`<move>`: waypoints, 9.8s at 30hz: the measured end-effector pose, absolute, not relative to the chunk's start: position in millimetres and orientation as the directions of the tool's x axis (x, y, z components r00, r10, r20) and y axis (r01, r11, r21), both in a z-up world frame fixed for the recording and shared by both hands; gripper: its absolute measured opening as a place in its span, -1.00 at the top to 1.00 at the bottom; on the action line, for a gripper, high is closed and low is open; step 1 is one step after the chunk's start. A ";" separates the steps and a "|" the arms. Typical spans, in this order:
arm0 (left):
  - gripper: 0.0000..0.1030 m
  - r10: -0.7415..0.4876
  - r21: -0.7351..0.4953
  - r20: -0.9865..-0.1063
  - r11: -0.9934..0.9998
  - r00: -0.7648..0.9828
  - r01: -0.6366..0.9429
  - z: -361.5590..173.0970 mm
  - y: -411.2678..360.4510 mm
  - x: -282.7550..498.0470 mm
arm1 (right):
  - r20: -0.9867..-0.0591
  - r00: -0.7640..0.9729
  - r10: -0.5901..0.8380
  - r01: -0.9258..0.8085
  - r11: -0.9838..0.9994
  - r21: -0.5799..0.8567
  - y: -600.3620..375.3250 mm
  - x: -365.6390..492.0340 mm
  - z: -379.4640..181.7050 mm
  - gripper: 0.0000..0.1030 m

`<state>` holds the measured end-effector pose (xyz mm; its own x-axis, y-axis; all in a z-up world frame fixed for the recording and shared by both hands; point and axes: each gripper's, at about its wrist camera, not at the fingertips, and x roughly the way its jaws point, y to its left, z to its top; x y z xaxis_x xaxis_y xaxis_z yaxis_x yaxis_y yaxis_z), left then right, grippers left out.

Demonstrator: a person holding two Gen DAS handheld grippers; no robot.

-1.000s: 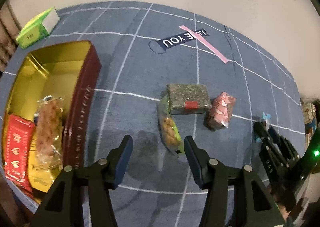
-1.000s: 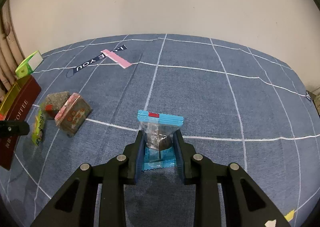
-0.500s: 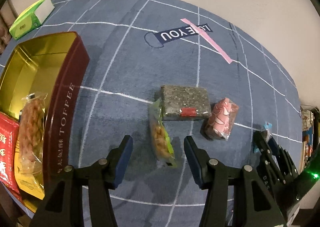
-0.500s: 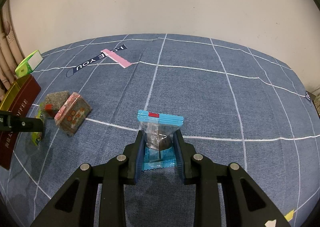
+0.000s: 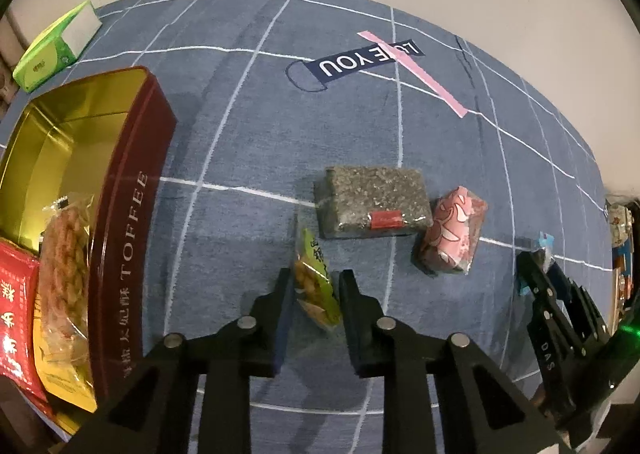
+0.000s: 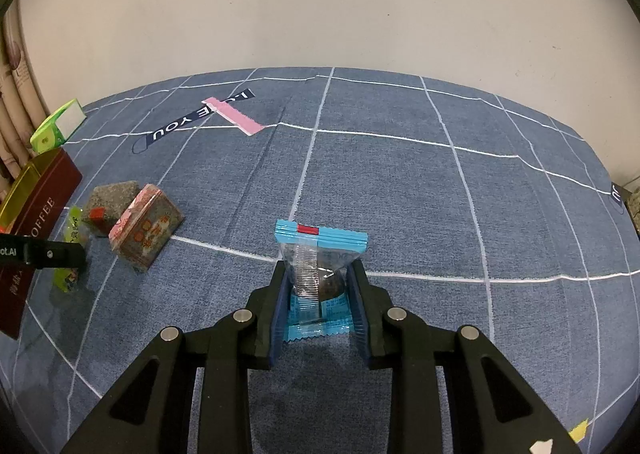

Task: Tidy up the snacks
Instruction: 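Grasp the small clear bag with a green label with the left tool, then carry the green-label bag into the gold tin and open the left tool, then carry the blue-wrapped candy into the tin and open the right tool, then grasp the pink-wrapped candy with the right tool, then grasp the grey glittery packet with a red label with the left tool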

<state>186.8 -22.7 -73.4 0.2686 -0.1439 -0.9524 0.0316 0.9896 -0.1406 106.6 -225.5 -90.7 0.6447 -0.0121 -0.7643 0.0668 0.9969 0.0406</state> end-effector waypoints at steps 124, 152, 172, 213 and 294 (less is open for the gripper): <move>0.02 0.258 0.146 -0.849 0.953 0.461 -0.265 0.3 237.1 66.3 | -0.773 0.630 -0.069 0.080 0.997 -0.024 -218.6 111.6 -90.3 0.53; 0.02 0.244 0.045 -0.872 0.903 0.425 -0.427 -11.3 283.2 43.7 | -0.752 0.601 0.270 -0.241 0.959 0.152 -30.7 104.6 6.9 0.55; 0.02 0.252 0.041 -0.886 0.878 0.388 -0.477 -16.9 298.0 42.3 | -0.796 0.467 0.384 -0.413 0.891 0.188 99.7 132.1 -14.2 0.54; 0.02 0.254 0.056 -0.883 0.891 0.394 -0.450 -17.4 292.0 41.4 | -0.786 0.616 0.042 0.011 0.998 0.062 -93.1 121.1 -24.7 0.18; -0.30 -0.129 -0.088 -0.894 0.990 0.429 0.114 -34.5 -39.3 171.5 | -0.757 0.650 -0.056 0.110 0.994 0.022 -253.0 117.7 -91.4 0.58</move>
